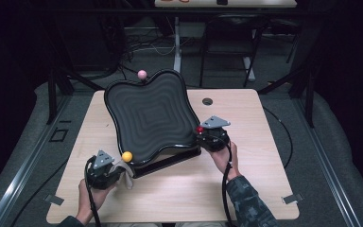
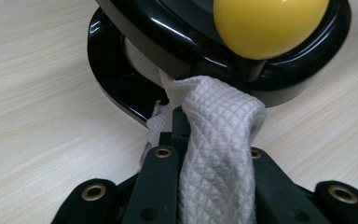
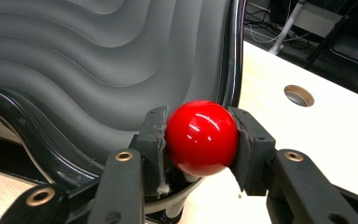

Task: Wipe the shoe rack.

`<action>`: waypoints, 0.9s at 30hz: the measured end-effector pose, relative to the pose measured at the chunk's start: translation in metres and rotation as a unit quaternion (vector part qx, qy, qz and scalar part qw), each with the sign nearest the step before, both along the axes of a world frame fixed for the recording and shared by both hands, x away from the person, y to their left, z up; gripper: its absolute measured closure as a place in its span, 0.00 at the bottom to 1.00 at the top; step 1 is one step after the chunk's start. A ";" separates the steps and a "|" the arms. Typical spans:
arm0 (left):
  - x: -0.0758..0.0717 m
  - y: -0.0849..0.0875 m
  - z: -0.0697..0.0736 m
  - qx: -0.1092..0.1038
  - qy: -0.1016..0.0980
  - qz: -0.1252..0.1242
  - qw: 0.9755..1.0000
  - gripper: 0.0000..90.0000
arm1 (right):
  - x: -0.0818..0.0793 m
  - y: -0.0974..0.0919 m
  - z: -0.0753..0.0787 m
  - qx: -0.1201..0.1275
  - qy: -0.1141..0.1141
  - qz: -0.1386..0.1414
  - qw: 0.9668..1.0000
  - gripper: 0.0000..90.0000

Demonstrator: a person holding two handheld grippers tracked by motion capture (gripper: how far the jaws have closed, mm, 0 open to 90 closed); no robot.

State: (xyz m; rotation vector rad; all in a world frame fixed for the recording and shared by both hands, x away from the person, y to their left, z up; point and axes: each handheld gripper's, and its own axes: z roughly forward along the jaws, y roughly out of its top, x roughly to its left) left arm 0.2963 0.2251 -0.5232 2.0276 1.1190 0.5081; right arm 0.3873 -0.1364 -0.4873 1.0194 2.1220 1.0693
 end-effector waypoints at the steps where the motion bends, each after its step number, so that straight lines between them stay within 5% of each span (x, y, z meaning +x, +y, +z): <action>1: 0.000 0.000 0.000 0.000 0.001 0.000 1.000 0.93 | 0.000 0.000 0.000 0.000 0.000 0.000 1.000 0.67; 8: 0.002 -0.002 -0.010 0.014 0.002 0.000 1.000 0.94 | 0.000 0.000 0.000 -0.002 0.000 -0.001 1.000 0.67; 17: 0.009 -0.007 -0.038 0.030 0.037 -0.002 0.999 0.94 | 0.000 0.000 0.000 0.000 0.002 -0.002 1.000 0.67; 27: 0.008 -0.006 -0.036 0.016 0.036 -0.005 0.999 0.94 | 0.001 -0.001 0.000 0.002 0.003 0.001 1.000 0.67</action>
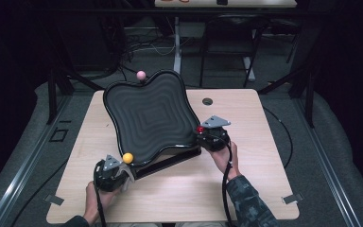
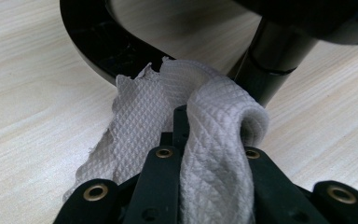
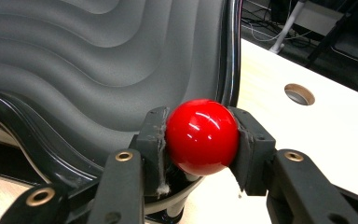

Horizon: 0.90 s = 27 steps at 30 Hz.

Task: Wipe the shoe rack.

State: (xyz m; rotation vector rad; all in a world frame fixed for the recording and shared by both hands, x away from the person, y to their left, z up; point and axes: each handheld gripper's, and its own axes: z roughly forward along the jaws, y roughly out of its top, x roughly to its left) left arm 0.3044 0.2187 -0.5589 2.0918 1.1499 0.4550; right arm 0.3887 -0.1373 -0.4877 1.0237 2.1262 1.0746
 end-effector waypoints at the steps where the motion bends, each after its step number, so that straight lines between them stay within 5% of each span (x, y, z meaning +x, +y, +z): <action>1: 0.000 0.000 0.001 -0.004 -0.001 0.000 1.000 0.94 | 0.000 0.000 0.000 0.000 0.000 0.001 1.000 0.67; 12: -0.013 0.008 0.025 -0.044 -0.046 0.000 0.998 0.94 | 0.000 0.000 0.000 0.001 0.003 -0.002 1.000 0.67; 15: -0.013 0.008 0.024 -0.044 -0.045 -0.001 0.998 0.94 | 0.000 0.000 0.000 0.001 0.003 -0.001 1.000 0.67; 27: -0.003 -0.001 -0.008 0.008 -0.006 -0.019 1.000 0.94 | 0.000 0.000 0.000 0.001 0.004 -0.005 1.000 0.67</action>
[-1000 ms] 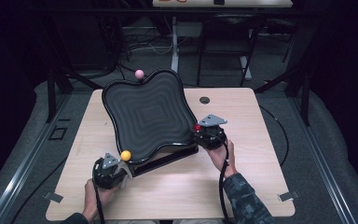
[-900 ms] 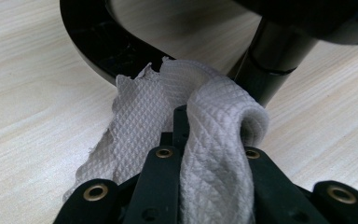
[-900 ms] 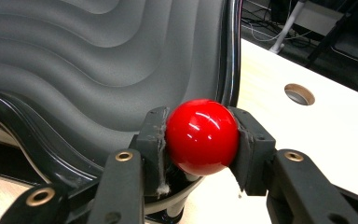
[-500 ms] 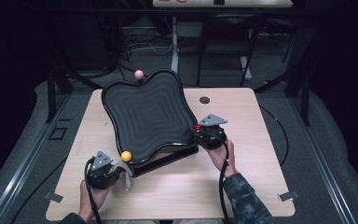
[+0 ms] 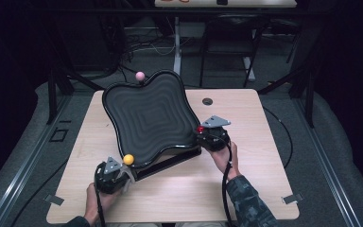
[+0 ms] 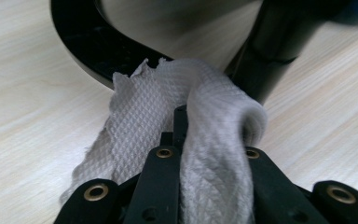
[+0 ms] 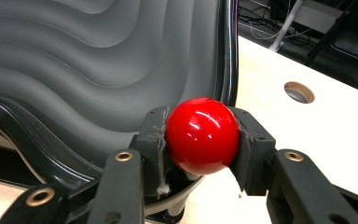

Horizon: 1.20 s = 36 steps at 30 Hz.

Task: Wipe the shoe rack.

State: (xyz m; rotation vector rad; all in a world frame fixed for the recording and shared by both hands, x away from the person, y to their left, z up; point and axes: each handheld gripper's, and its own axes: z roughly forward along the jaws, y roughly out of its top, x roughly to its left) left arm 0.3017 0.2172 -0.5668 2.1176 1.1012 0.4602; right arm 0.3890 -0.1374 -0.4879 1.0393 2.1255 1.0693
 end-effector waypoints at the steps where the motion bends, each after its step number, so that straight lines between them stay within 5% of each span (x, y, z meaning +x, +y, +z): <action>1: 0.000 0.001 0.001 0.002 0.000 -0.002 1.000 0.94 | 0.000 0.000 0.000 0.000 0.000 0.000 1.000 0.67; 6: -0.004 0.006 0.012 0.003 -0.013 0.005 1.000 0.94 | 0.000 0.000 0.000 0.000 0.001 0.000 1.000 0.67; 18: -0.007 0.040 0.035 -0.020 -0.028 0.094 0.995 0.94 | 0.002 -0.002 0.002 -0.006 0.008 0.011 1.000 0.67; 33: -0.005 0.047 0.042 -0.017 -0.032 0.099 0.994 0.93 | 0.014 -0.011 0.006 -0.009 0.029 0.025 0.999 0.66; 36: -0.006 0.050 0.044 -0.024 -0.034 0.104 0.994 0.93 | 0.013 -0.011 0.010 -0.017 0.039 0.003 0.999 0.59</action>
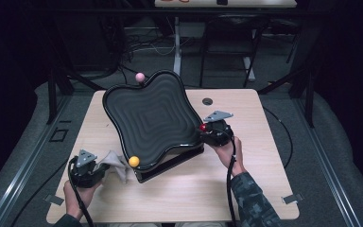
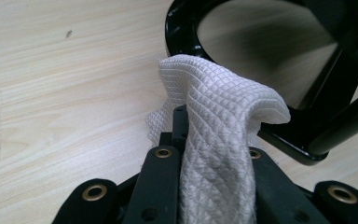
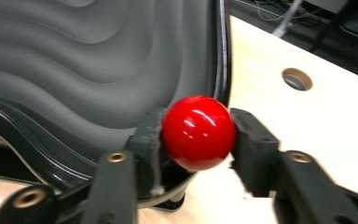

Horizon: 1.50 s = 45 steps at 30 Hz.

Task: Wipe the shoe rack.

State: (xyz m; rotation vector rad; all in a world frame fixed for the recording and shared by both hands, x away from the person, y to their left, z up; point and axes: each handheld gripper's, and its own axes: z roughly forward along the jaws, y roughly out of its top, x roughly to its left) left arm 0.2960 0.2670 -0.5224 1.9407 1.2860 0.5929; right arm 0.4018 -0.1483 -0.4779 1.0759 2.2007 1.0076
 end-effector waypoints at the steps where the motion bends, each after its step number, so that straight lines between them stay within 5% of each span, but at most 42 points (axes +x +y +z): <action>1: 0.000 0.001 0.000 -0.001 0.001 0.001 1.000 0.93 | -0.001 0.000 0.001 0.005 0.002 -0.007 1.000 0.58; 3: 0.001 0.003 0.000 -0.005 0.001 0.004 1.000 0.93 | -0.003 -0.001 0.003 0.010 0.021 -0.012 1.000 0.56; 11: 0.003 0.006 0.003 -0.007 -0.004 0.008 1.000 0.93 | -0.001 0.000 0.004 0.003 0.023 -0.023 0.999 0.66; 16: 0.003 0.004 0.003 -0.010 -0.005 0.006 1.000 0.94 | 0.008 -0.003 0.003 0.014 0.027 -0.029 0.999 0.66; 30: 0.006 0.003 0.002 -0.013 -0.002 0.001 1.000 0.93 | 0.043 -0.003 0.007 -0.016 0.033 -0.056 0.998 0.65; 36: 0.006 0.005 0.003 -0.018 -0.002 0.002 1.000 0.93 | 0.038 -0.005 0.006 0.000 0.039 -0.066 0.997 0.55; 45: 0.006 0.003 0.003 -0.015 -0.002 0.000 1.000 0.93 | 0.037 -0.008 0.006 -0.001 0.028 -0.069 0.997 0.68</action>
